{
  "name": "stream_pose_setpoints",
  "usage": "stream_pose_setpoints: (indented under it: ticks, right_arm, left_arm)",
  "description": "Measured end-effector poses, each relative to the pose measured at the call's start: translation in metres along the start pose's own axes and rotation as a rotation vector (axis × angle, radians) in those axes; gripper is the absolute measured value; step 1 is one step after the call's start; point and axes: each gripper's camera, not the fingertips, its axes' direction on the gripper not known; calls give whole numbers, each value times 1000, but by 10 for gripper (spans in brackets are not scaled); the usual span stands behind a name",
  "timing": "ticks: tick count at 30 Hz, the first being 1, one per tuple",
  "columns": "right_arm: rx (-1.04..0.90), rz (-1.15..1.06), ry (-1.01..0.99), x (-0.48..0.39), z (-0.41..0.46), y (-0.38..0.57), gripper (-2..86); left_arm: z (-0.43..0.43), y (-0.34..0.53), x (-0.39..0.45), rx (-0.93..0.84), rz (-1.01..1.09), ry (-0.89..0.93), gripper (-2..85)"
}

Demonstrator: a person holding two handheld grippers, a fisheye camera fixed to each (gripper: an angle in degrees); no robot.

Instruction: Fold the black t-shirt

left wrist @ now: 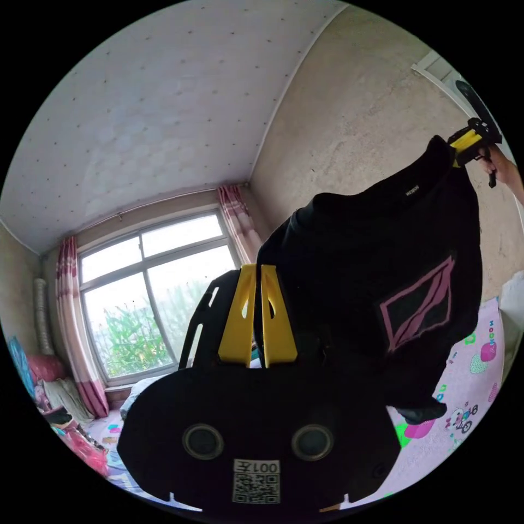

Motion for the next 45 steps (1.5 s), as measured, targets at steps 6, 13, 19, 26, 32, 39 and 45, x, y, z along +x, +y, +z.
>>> stream_pose_setpoints:
  ticks: [6,13,19,26,32,39,45]
  right_arm:
    - [76,47,-246,-25,23,-1,9]
    - [163,351,-574,26,91,58,9]
    - [61,763,-784,56,205,209,11]
    - [-380,1270,-884,2,370,483,10]
    - [-727,1253,-812,-22,433,610,10]
    - [-691,1331,-797,8,440,682,11]
    - [-552,1346,-761,49,426,713,8]
  left_arm:
    - [-9,-4,-31,-23,129,-105,-15]
    - [94,-54,-5,-30,322,-48,-14]
    - [263,-8,128,-251,510,239,-14]
    - [431,179,381,-767,694,624,-14]
    - [500,257,496,-1035,733,763,-14]
    - [567,261,527,-1015,765,731,-12]
    - [608,268,531,-999,760,645,1]
